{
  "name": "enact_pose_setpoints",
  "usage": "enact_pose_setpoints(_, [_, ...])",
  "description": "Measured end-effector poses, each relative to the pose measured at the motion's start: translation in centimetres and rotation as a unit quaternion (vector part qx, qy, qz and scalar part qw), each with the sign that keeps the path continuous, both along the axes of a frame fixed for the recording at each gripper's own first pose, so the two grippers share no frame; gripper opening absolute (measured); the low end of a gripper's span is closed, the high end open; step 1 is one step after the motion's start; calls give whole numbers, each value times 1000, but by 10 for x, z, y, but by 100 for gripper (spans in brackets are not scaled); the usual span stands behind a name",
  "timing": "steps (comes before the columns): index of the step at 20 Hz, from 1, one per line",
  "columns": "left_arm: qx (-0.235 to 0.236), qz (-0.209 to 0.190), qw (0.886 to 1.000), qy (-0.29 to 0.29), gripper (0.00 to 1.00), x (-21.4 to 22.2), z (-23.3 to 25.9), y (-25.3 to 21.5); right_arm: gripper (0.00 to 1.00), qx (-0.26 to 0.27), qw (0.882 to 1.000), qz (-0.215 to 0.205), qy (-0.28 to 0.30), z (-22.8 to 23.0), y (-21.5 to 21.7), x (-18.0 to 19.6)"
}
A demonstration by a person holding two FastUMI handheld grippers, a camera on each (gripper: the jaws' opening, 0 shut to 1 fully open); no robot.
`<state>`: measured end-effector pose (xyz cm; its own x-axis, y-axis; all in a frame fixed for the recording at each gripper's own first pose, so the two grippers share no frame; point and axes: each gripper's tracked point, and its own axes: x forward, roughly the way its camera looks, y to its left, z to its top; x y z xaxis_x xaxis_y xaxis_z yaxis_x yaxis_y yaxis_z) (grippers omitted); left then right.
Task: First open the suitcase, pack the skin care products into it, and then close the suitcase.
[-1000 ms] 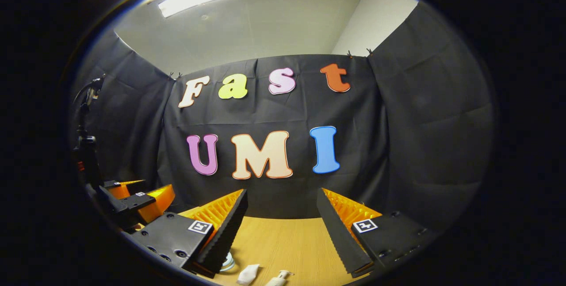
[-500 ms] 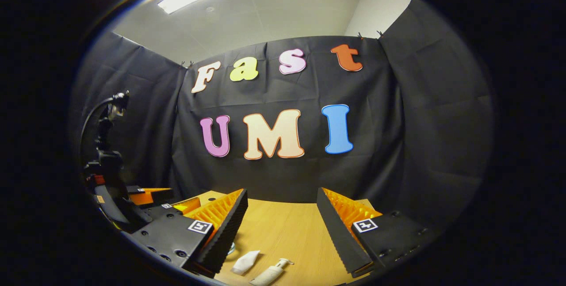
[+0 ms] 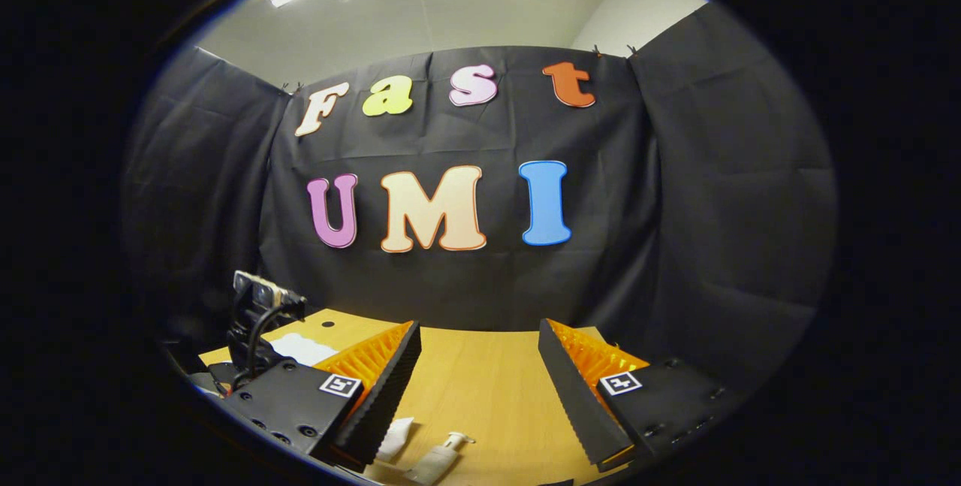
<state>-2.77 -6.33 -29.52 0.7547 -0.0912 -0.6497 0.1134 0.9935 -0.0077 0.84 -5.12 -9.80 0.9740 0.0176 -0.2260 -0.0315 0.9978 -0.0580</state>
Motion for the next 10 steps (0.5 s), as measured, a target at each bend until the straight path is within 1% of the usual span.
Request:
enact_pose_setpoints(5, [8, 0, 998, 60, 94, 4, -47, 7, 99, -12, 999, -24, 19, -11, -3, 2])
enact_pose_setpoints(8, [-7, 3, 994, 108, 91, 0, -73, 6, 99, -28, 999, -36, 24, -12, -2, 0])
enact_pose_setpoints(10, [-11, 10, 992, 127, 87, 1, -83, 8, 99, -37, 998, -38, 22, -13, 0, -2])
